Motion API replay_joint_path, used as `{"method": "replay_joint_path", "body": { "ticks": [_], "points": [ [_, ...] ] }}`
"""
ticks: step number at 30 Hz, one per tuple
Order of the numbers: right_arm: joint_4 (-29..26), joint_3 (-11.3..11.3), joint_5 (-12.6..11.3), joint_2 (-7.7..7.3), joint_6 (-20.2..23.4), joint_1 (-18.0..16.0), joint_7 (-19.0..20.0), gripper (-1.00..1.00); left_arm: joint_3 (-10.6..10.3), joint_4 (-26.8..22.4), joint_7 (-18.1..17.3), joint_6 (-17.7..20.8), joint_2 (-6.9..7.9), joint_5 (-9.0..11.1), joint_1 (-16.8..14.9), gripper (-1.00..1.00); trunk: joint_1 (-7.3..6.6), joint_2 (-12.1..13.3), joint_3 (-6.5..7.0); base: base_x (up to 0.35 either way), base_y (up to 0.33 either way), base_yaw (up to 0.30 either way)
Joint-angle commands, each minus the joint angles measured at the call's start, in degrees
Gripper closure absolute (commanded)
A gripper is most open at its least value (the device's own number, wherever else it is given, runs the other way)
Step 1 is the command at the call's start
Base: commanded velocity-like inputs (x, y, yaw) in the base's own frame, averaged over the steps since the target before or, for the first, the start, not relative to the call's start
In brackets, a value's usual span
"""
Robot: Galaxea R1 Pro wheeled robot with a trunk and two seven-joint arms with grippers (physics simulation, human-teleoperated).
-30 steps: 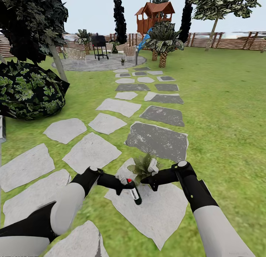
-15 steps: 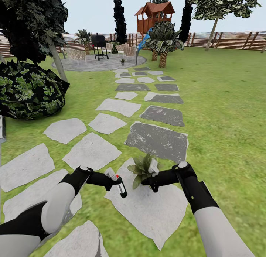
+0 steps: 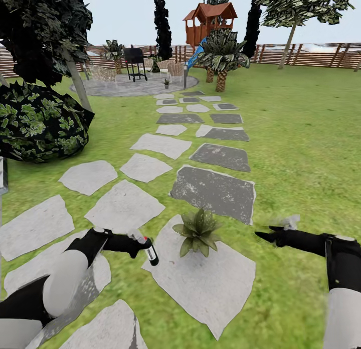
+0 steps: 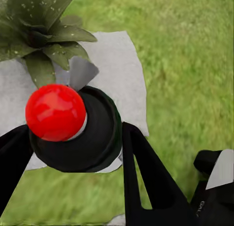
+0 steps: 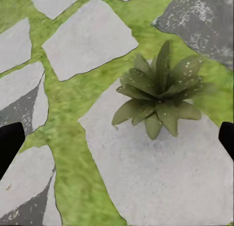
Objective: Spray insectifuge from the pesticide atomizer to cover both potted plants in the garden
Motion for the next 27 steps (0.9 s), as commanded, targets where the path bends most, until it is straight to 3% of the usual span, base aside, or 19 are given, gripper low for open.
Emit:
{"method": "replay_joint_path", "body": {
  "ticks": [1, 3, 5, 6, 8, 10, 11, 12, 14, 15, 17, 18, 21, 27],
  "points": [
    [-0.1, -3.3, 0.3, 0.0, 0.5, -0.1, -2.8, -1.0, 2.3, -0.1, -0.2, -0.1, 1.34, -0.4, 0.5, 1.0, 0.0, 0.0, -0.05, 0.0, 0.0, 0.0],
    [0.0, -7.1, 0.3, -0.01, -0.4, -0.1, -8.6, -1.0, 6.3, -0.1, 0.1, -0.8, 3.84, -0.4, 2.3, 1.0, 0.0, 0.0, -0.05, 0.0, 0.0, 0.0],
    [0.4, -12.2, 0.3, 0.39, -6.8, 0.0, -14.6, -1.0, 12.2, -0.1, 3.2, -3.0, 6.55, -0.4, 5.0, 1.0, 0.0, 0.0, -0.05, 0.0, 0.0, 0.0],
    [1.3, -14.6, 0.3, 0.5, -9.5, 0.0, -16.5, -1.0, 14.3, -0.1, 5.0, -4.0, 7.11, -0.4, 6.0, 1.0, 0.0, 0.0, -0.05, 0.0, 0.0, 0.0],
    [8.4, -23.5, 0.3, 0.71, -15.7, 0.0, -24.2, -1.0, 20.1, -0.1, 12.9, -7.2, 7.85, -0.4, 9.8, 1.0, 0.0, 0.0, -0.05, 0.0, 0.0, 0.0],
    [13.4, -26.8, 0.3, 0.8, -18.3, 0.1, -29.9, -1.0, 22.1, -0.1, 18.0, -9.0, 7.95, -0.4, 11.9, 1.0, 0.0, 0.0, -0.05, 0.0, 0.0, 0.0],
    [15.7, -27.6, 0.3, 0.82, -19.6, 0.1, -33.3, -1.0, 22.7, -0.1, 20.5, -9.6, 7.88, -0.3, 12.9, 1.0, 0.0, 0.0, -0.05, 0.0, 0.0, 0.0],
    [19.6, -28.3, 0.3, 0.84, -21.6, 0.1, -39.9, -1.0, 23.4, 0.0, 25.5, -10.1, 7.23, -0.3, 14.1, 1.0, 0.0, 0.0, -0.05, 0.0, 0.0, 0.0],
    [25.3, -28.8, 0.3, 0.88, -23.2, 0.1, -48.7, -1.0, 24.0, 0.2, 33.0, -10.5, 5.86, -0.3, 15.1, 1.0, 0.0, 0.0, -0.05, 0.0, 0.0, 0.0],
    [29.9, -28.9, 0.4, 0.87, -23.8, 0.1, -54.0, -1.0, 24.2, 0.5, 38.8, -10.6, 4.67, -0.3, 15.5, 1.0, 0.0, 0.0, -0.05, 0.0, 0.0, 0.0],
    [34.5, -29.0, 0.5, 0.86, -24.5, 0.2, -57.9, -1.0, 24.3, 1.5, 46.1, -10.6, 3.43, -0.3, 16.0, 1.0, 0.0, 0.0, -0.05, 0.0, 0.0, 0.0],
    [36.3, -29.0, 0.4, 0.86, -24.8, 0.2, -60.3, -1.0, 24.4, 3.2, 51.7, -10.6, 2.8, -0.3, 16.1, 1.0, 0.0, 0.0, -0.05, 0.0, 0.0, 0.0],
    [38.5, -29.1, 0.4, 0.83, -25.0, 0.2, -64.7, -1.0, 24.4, 6.6, 61.7, -10.6, 2.25, -0.2, 16.3, 1.0, 0.0, 0.0, -0.05, 0.0, 0.0, 0.0],
    [39.4, -29.0, 0.4, 0.84, -25.0, 0.2, -65.5, -1.0, 24.4, 11.6, 64.5, -10.7, 2.15, -0.2, 16.3, 1.0, 0.0, 0.0, -0.05, 0.0, 0.0, 0.0]
  ]
}}
